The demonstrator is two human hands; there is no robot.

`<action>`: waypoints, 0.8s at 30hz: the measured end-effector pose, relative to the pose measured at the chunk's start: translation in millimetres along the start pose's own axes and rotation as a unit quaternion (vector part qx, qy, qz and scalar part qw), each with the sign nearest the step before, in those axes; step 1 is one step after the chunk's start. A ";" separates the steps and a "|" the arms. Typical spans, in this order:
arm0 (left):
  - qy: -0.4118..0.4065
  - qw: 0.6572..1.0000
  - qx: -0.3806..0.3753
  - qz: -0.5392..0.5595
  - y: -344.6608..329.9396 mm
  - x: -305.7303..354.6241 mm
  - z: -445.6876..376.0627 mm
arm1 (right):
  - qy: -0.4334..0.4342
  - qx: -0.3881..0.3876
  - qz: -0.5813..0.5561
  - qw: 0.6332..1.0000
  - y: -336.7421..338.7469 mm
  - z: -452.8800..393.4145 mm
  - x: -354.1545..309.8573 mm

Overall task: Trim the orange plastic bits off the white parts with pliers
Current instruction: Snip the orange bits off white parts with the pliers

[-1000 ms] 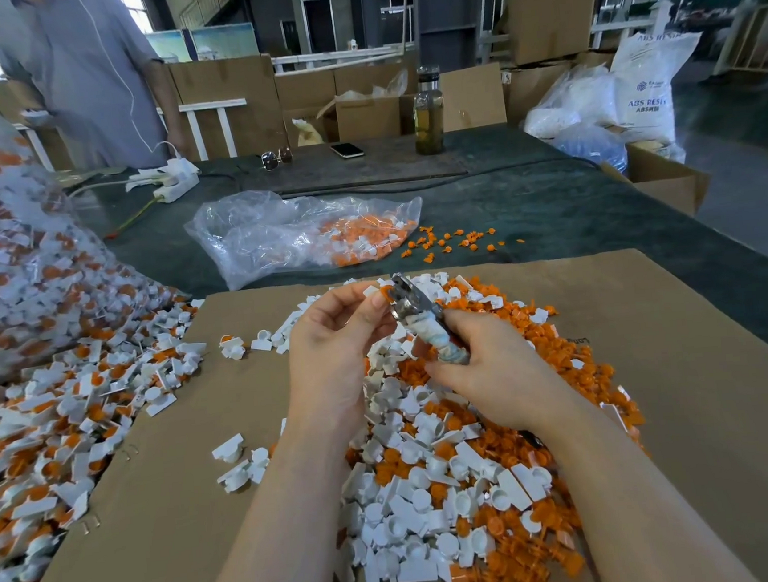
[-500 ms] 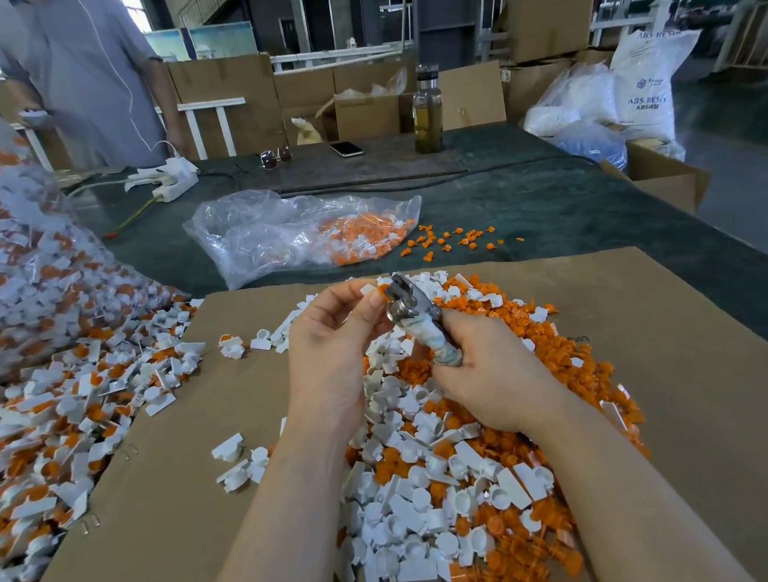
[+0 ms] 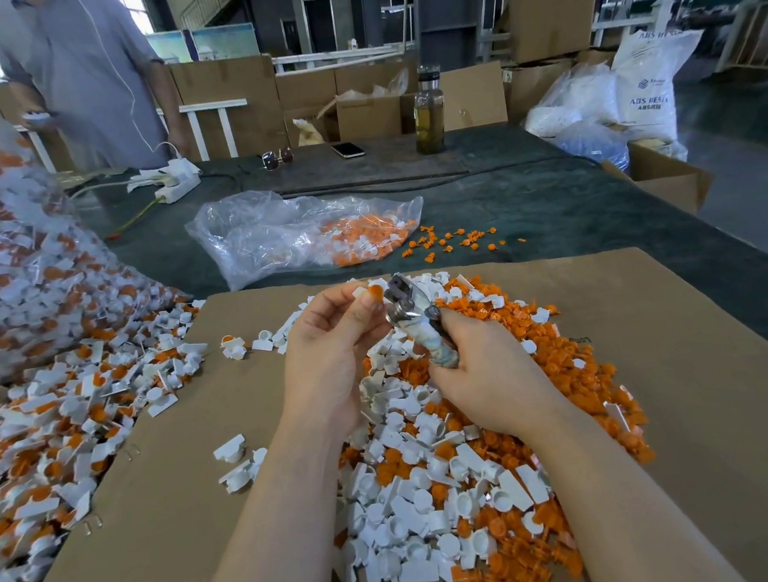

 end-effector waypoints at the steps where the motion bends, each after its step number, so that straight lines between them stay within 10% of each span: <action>1: 0.024 0.999 0.027 0.021 8.3 -2.0 -2.7 | 0.002 0.009 0.006 1.000 1.3 0.1 -0.4; 10: 0.167 0.878 0.322 0.313 112.5 -11.6 -16.1 | 0.019 0.056 0.053 0.997 15.2 0.4 -2.1; 24: 0.093 0.862 0.320 0.382 122.0 1.6 -17.6 | 0.019 0.059 0.108 0.992 13.0 -1.5 0.9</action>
Point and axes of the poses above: each hand's wrist, its own z-axis away from the middle knuckle, its own y-axis out of the back of the hand, x = y × z, the point moved 10 cm from there along -z, towards the middle knuckle, and after that the axes turned 9 degrees about x, right-handed, at the moved point
